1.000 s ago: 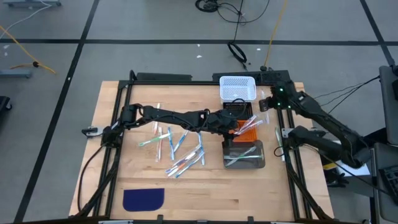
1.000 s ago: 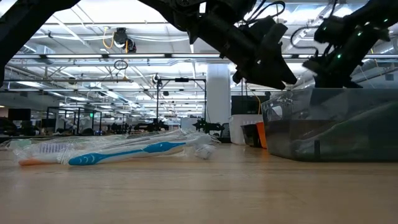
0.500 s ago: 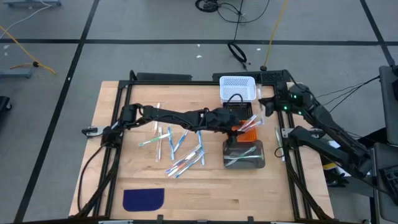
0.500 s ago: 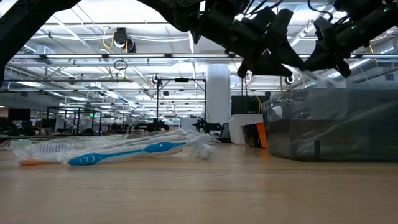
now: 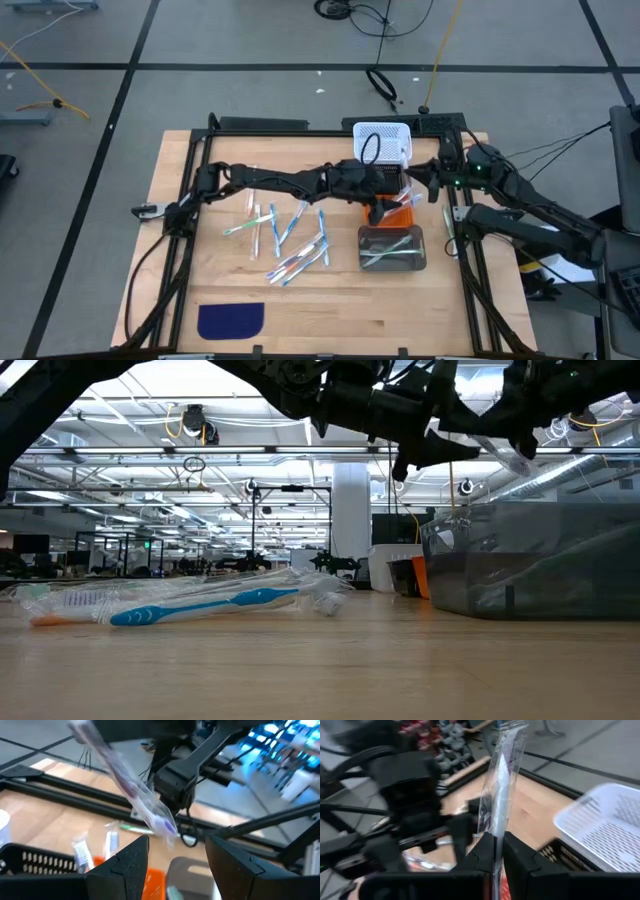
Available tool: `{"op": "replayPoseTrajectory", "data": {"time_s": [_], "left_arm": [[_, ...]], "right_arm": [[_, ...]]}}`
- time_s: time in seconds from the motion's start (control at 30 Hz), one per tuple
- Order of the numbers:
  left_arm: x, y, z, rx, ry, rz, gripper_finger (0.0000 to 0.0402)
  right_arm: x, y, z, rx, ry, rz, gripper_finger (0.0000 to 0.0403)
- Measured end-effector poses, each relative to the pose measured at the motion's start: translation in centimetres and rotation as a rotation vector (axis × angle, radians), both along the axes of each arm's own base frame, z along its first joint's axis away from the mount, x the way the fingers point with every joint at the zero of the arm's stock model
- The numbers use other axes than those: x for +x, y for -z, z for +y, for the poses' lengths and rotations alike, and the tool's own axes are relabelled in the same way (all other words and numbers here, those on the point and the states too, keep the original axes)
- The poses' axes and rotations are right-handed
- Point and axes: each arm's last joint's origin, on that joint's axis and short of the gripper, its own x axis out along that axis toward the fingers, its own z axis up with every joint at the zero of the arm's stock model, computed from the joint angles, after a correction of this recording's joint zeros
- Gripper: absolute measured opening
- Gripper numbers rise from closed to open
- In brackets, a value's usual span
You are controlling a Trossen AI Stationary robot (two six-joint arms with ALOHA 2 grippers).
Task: Pick & Place Toothbrushes
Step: Put the purple toothbrush into the orange bin
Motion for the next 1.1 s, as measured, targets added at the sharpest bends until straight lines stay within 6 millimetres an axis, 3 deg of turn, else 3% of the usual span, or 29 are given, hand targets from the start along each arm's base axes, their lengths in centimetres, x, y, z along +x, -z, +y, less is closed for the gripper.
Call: {"op": "replayPoseTrajectory", "data": {"time_s": [0.4, 0.9, 1.0, 1.1], "left_arm": [[0.1, -1.3, 0.3, -0.022, 0.044, -0.135, 0.0198], [0.2, -1.7, 0.4, -0.011, 0.009, -0.171, 0.0197], [0.2, -1.6, 0.4, -0.01, 0.009, -0.169, 0.0178], [0.2, -1.6, 0.3, -0.005, 0.019, -0.167, 0.013]], "right_arm": [[0.8, -0.9, 1.4, -0.071, -0.135, -0.082, 0.0013], [1.6, -1.4, 2.4, -0.113, -0.216, -0.124, 0.0013], [1.9, -1.2, 2.5, -0.109, -0.223, -0.108, 0.0013], [2.3, -1.0, 2.4, -0.101, -0.225, -0.092, 0.0013]]}}
